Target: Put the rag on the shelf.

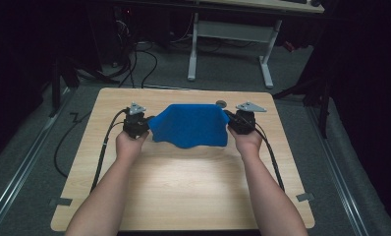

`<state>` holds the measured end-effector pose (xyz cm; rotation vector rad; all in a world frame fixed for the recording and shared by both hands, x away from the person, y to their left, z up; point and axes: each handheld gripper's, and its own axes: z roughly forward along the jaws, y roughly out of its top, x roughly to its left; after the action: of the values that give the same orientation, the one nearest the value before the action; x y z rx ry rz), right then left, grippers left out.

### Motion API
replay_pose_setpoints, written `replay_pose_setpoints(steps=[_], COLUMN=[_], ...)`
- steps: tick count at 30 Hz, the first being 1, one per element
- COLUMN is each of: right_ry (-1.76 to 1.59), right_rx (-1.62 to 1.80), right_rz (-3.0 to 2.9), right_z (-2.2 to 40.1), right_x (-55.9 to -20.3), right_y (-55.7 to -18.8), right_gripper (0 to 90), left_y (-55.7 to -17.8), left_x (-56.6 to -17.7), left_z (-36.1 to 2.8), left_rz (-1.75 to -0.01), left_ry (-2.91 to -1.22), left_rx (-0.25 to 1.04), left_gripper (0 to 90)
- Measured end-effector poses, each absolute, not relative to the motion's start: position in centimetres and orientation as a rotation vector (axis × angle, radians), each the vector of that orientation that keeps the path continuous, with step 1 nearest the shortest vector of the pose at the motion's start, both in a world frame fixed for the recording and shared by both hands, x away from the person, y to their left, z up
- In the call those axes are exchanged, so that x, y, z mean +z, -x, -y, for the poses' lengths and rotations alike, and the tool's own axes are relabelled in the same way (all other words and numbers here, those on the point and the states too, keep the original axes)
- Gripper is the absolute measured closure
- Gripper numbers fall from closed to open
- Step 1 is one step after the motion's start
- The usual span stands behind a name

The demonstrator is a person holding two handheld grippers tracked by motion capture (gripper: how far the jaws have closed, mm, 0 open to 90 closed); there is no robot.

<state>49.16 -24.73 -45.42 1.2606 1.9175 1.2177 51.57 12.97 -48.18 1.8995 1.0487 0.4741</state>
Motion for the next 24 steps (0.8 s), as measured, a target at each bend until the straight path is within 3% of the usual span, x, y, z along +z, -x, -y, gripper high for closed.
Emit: replay_pose_setpoints(steps=[20,24], right_ry=[-1.308,-1.313], right_rx=[1.166,1.174], right_rz=[-1.942,-1.934], right_z=[25.6,25.9], right_x=[-48.0,-47.9], right_y=[-48.3,-48.0], right_gripper=[88.1,82.8], left_y=[-51.2,-51.2], left_x=[-50.0,-49.7], left_z=[-12.5,-12.7], left_rz=[-1.079,-1.094], left_ry=[-1.905,-1.897], left_rx=[0.420,0.422], left_gripper=[87.6,74.8])
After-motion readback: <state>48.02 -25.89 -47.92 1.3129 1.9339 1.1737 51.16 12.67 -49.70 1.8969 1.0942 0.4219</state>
